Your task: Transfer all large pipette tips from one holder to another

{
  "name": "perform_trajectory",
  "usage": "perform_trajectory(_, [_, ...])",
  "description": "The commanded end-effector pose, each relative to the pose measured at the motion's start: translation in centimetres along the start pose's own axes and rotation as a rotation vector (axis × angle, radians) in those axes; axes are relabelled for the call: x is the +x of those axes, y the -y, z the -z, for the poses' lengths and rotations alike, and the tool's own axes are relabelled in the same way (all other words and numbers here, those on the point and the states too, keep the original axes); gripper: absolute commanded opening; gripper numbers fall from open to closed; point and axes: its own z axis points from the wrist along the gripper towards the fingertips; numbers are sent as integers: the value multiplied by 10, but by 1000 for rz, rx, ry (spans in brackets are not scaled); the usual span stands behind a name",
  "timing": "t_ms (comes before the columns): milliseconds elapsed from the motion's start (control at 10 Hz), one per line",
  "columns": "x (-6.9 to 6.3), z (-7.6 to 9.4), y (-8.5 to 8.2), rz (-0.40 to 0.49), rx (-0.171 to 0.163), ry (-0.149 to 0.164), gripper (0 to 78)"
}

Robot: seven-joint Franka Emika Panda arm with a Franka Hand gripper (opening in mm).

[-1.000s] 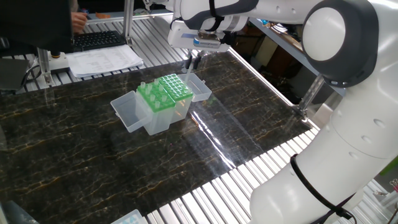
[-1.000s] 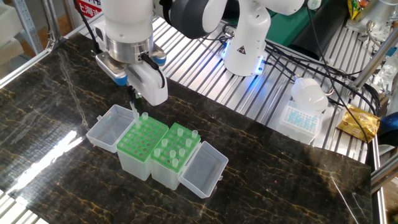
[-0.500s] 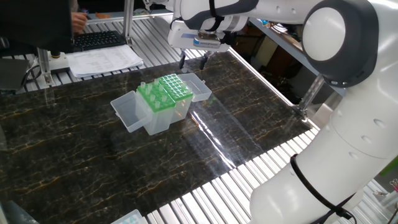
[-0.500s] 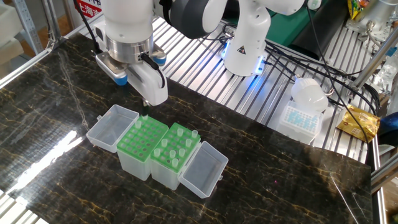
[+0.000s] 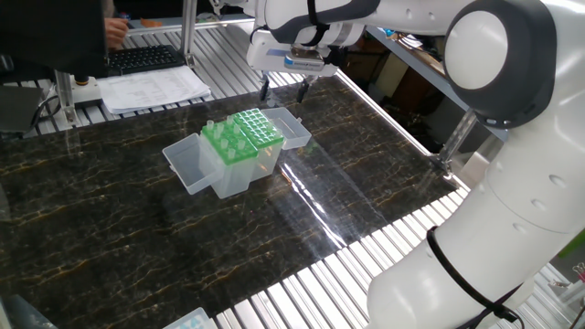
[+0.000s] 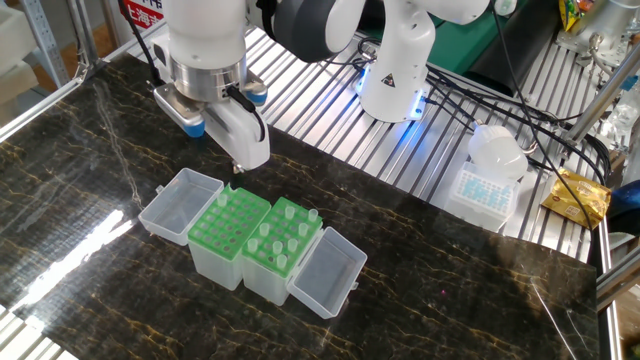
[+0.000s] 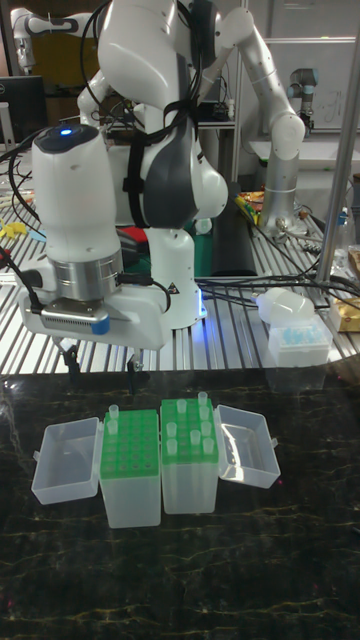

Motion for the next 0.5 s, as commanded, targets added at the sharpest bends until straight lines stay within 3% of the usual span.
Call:
perform_trajectory(100, [10,7,-19,42,8,-5,775])
perform_trajectory(500, [12,7,-30,67,7,-4,775])
